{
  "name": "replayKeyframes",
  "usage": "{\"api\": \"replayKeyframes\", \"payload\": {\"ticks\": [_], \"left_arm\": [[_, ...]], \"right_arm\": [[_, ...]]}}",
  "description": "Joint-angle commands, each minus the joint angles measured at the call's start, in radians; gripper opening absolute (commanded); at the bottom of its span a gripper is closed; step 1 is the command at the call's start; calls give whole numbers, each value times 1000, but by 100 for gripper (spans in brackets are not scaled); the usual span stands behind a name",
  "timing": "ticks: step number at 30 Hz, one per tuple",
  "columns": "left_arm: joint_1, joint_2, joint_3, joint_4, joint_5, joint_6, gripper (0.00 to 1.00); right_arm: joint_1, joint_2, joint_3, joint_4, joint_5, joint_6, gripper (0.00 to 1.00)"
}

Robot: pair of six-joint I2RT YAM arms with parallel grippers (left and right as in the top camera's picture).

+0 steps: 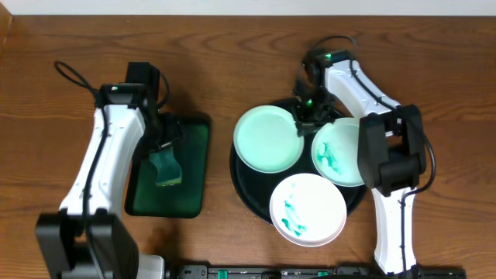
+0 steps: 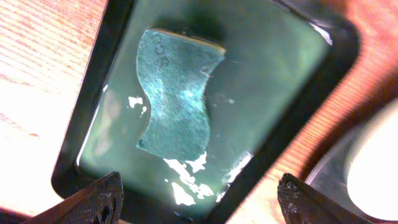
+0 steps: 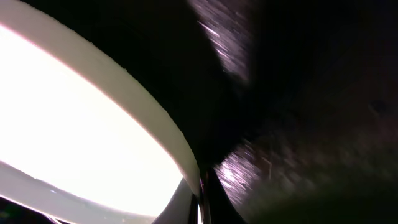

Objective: Clean dirty plates on tray and stack at the side
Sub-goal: 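Lift the cleaned top-left plate off the round tray with the right gripper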

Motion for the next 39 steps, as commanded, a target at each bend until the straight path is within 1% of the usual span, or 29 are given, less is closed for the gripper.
{"api": "replayKeyframes", "payload": {"ticks": [1, 3, 9, 13, 16, 21, 24, 28, 31, 34, 39], "left_arm": [[4, -49, 21, -16, 61, 23, 80], [4, -72, 27, -26, 82, 23, 80], [4, -86, 74, -79, 83, 26, 81], [4, -86, 108, -73, 82, 66, 81], [4, -86, 138, -57, 63, 103, 81], [6, -86, 196, -47, -12, 102, 81], [31, -86, 239, -32, -15, 103, 81], [95, -86, 294, -25, -14, 102, 81], [171, -86, 318, -24, -2, 112, 81], [268, -85, 319, -26, 83, 144, 81], [419, -85, 319, -52, 197, 147, 81]], "right_arm": [[34, -40, 22, 24, 1, -1, 1], [42, -66, 22, 32, 27, 25, 1], [41, -149, 22, 22, 54, 32, 1], [40, -201, 22, 14, 53, 22, 1], [42, -241, 22, 17, 55, 4, 1], [44, -307, 22, 19, 81, 2, 1], [50, -338, 22, 24, 106, 2, 1], [62, -357, 22, 31, 111, 4, 1], [90, -357, 22, 54, 127, 14, 1], [127, -357, 22, 89, 153, 35, 1], [200, -356, 22, 167, 155, 78, 1]]}}
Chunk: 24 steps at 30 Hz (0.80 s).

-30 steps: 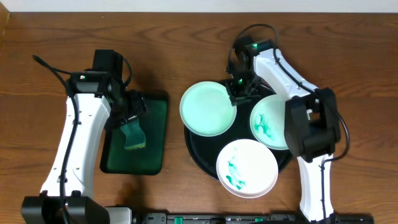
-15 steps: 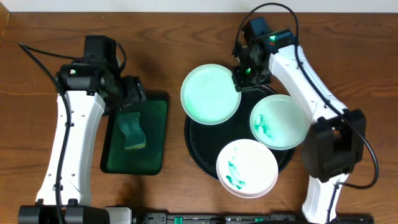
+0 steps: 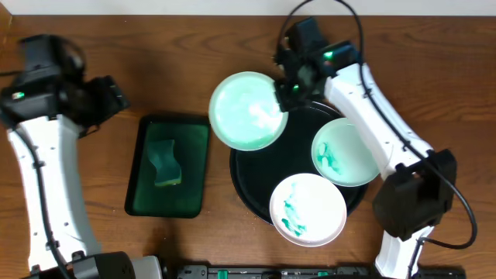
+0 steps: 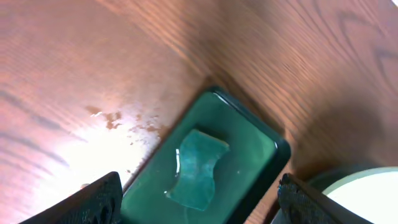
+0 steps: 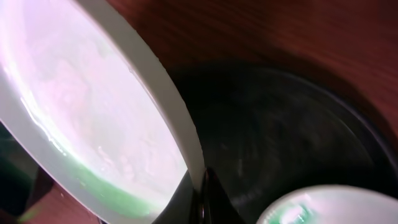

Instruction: Clean dirty plates on tray and stack at the side

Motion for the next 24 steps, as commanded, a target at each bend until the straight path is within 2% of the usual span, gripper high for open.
{"api": "replayKeyframes", "payload": {"ticks": [1, 6, 18, 24], "left_arm": [[78, -7, 19, -24, 108, 25, 81], [112, -7, 19, -50, 126, 25, 81], [110, -7, 19, -72, 133, 24, 81], [110, -7, 19, -80, 134, 24, 81]], "right_arm": [[52, -15, 18, 39, 6, 50, 1], [121, -10, 18, 122, 30, 105, 1], [183, 93, 23, 223, -21, 170, 1], [229, 158, 107, 227, -11, 173, 1]]}}
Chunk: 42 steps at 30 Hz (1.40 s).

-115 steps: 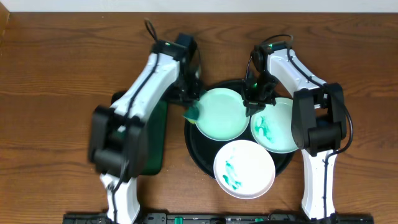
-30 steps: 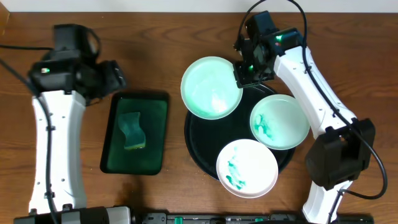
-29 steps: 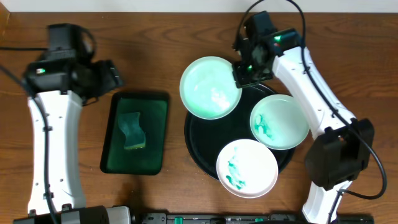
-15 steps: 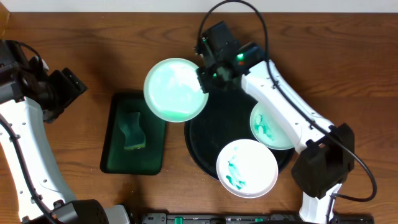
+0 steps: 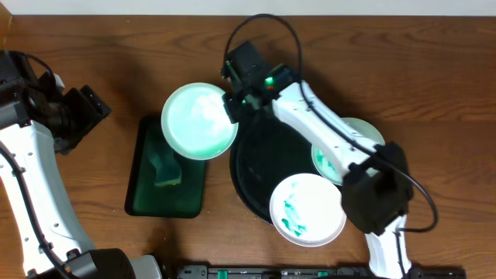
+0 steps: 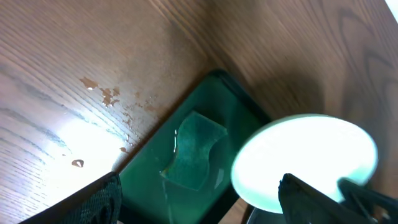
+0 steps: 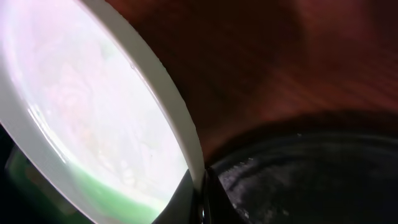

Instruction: Clean dirty plates on tray and stack at the side

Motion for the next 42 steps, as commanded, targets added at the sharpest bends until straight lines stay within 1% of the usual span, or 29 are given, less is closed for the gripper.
{"api": "replayKeyframes", "payload": {"ticks": [1, 8, 16, 23, 29, 37, 42], "left_arm": [[2, -7, 19, -12, 13, 9, 81], [2, -7, 19, -20, 14, 9, 81], [2, -7, 19, -8, 16, 9, 81], [2, -7, 19, -8, 16, 9, 81], [2, -7, 19, -8, 16, 9, 82], [2, -7, 19, -11, 16, 9, 81], [2, -7, 19, -11, 16, 9, 81]], "right_arm": [[42, 21, 88, 1, -2, 23, 1], [101, 46, 187, -41, 134, 10, 1], [167, 50, 189, -31, 365, -57, 1], [269, 50, 189, 0, 560, -134, 1], [351, 50, 189, 4, 789, -193, 1], [396, 50, 190, 38, 1004, -251, 1], [430, 50, 190, 105, 1125, -346, 1]]}}
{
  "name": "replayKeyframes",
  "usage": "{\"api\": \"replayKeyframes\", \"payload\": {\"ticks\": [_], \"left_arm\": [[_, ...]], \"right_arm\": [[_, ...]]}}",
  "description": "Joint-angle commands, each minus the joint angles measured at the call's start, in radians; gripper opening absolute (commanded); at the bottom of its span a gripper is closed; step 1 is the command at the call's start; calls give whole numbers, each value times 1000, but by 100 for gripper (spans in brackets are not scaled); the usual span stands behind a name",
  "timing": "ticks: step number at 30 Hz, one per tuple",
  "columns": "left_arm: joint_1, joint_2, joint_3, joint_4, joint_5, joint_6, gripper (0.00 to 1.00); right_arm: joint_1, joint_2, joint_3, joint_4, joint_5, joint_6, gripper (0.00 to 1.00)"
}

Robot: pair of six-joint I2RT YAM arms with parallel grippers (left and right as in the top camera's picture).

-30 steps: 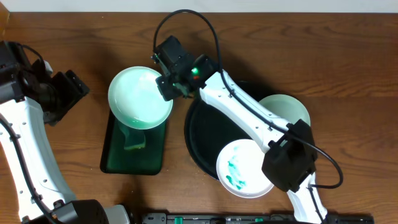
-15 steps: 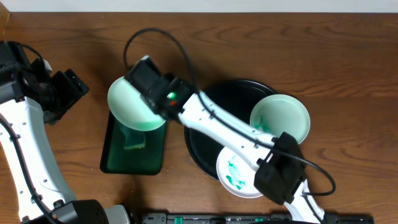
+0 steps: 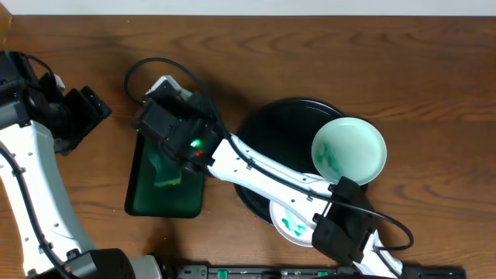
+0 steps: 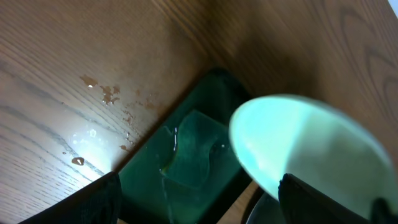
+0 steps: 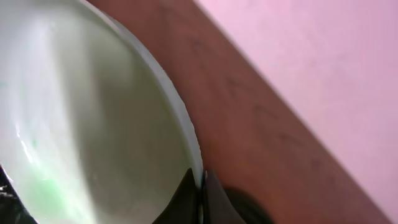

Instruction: Clean dirty plates on tray and stack at the side

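Note:
My right gripper (image 5: pixel 200 188) is shut on the rim of a pale green-white plate (image 5: pixel 81 124). The left wrist view shows that plate (image 4: pixel 298 149) tilted steeply over the dark green water tray (image 4: pixel 149 186), above the green sponge (image 4: pixel 193 155). In the overhead view the right wrist (image 3: pixel 174 128) covers the plate. Two stained plates stay on the round black tray (image 3: pixel 271 132): one at its right (image 3: pixel 349 151), one at its front (image 3: pixel 294 223), partly under the arm. My left gripper (image 4: pixel 199 204) is open and empty, far left of the water tray.
The right arm (image 3: pixel 256 167) stretches across the black tray's left half towards the water tray (image 3: pixel 147 201). Water drops (image 4: pixel 102 93) lie on the wood left of the water tray. The left arm (image 3: pixel 31 178) runs along the table's left edge.
My right gripper has carried the plate further left, from the water tray's upper right corner to over the tray. The plate now stands tilted steeply instead of flat. The left arm has not moved.
At first my right gripper gripped the plate's rim on the black tray while my left hovered open over the sponge. The left arm then drew back to the far left and the plate was off the black tray. Later it neared the water tray, now tilted above it.

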Motion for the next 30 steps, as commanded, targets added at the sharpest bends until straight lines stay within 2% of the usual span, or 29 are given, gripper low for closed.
{"api": "replayKeyframes", "payload": {"ticks": [1, 10, 15, 27, 30], "left_arm": [[2, -7, 19, -6, 16, 9, 81], [3, -7, 19, -5, 56, 9, 81], [3, -7, 19, -3, 68, 9, 81], [3, -7, 19, -6, 68, 9, 82], [3, -7, 19, -8, 68, 9, 82]], "right_arm": [[46, 6, 19, 43, 161, -102, 1], [118, 6, 19, 176, 313, -248, 1], [122, 6, 19, 200, 346, -283, 1], [121, 6, 19, 200, 349, -286, 1], [101, 6, 19, 135, 292, -197, 1]]}}
